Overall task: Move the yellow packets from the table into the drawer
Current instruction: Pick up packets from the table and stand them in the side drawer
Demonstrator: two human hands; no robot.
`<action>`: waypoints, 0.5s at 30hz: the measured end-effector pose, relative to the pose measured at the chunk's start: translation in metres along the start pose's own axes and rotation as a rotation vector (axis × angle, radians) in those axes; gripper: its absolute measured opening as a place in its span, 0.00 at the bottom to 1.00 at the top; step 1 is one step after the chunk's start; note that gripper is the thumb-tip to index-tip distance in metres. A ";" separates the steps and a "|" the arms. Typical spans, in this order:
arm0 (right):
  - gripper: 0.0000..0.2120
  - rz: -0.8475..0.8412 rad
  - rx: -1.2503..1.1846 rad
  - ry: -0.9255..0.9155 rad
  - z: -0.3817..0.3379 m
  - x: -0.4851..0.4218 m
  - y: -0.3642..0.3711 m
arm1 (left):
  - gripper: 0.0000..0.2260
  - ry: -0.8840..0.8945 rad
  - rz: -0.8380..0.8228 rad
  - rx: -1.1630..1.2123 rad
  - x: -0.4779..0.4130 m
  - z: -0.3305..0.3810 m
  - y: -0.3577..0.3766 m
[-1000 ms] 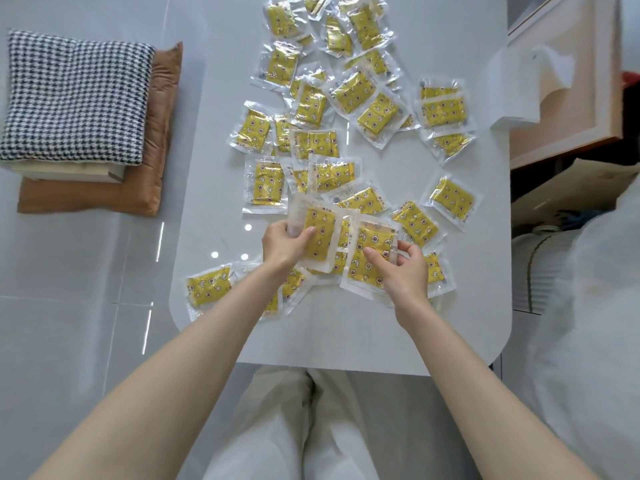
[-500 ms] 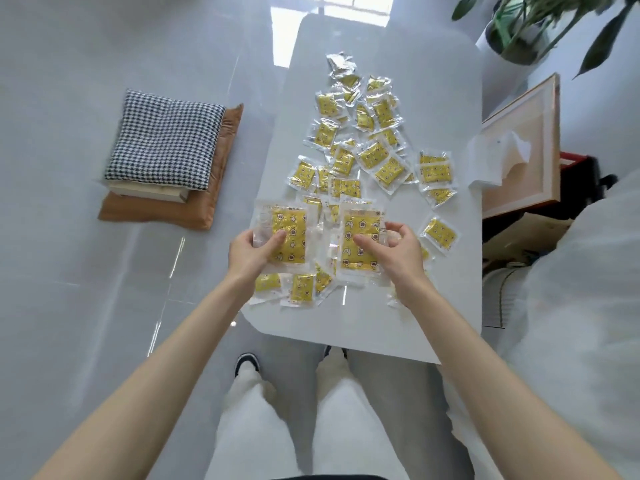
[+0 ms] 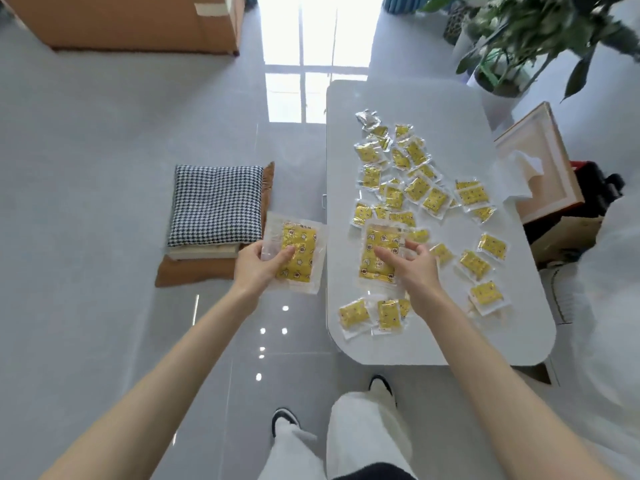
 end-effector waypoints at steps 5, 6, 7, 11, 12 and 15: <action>0.35 0.036 -0.063 0.032 -0.022 0.002 0.039 | 0.13 0.007 -0.064 -0.019 -0.033 0.025 -0.040; 0.36 0.051 -0.061 0.035 -0.027 -0.001 0.044 | 0.13 0.007 -0.080 -0.029 -0.044 0.031 -0.043; 0.36 0.063 -0.056 0.035 -0.031 -0.004 0.049 | 0.12 0.005 -0.083 -0.038 -0.054 0.035 -0.046; 0.34 0.085 -0.053 0.039 -0.046 -0.036 0.074 | 0.11 -0.006 -0.092 -0.061 -0.111 0.047 -0.052; 0.33 0.091 -0.056 0.042 -0.049 -0.046 0.081 | 0.14 -0.012 -0.094 -0.064 -0.126 0.047 -0.053; 0.33 0.122 -0.078 0.068 -0.062 -0.085 0.104 | 0.13 -0.014 -0.139 -0.073 -0.178 0.054 -0.051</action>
Point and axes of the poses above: each hand's wrist, its own x-axis away from the middle knuckle, its own y-axis out of the palm, z = x × y, the point moved 7 cm from there along -x, towards the middle knuckle, and after that the axes turned 7 degrees about x, right-handed, at the moved point
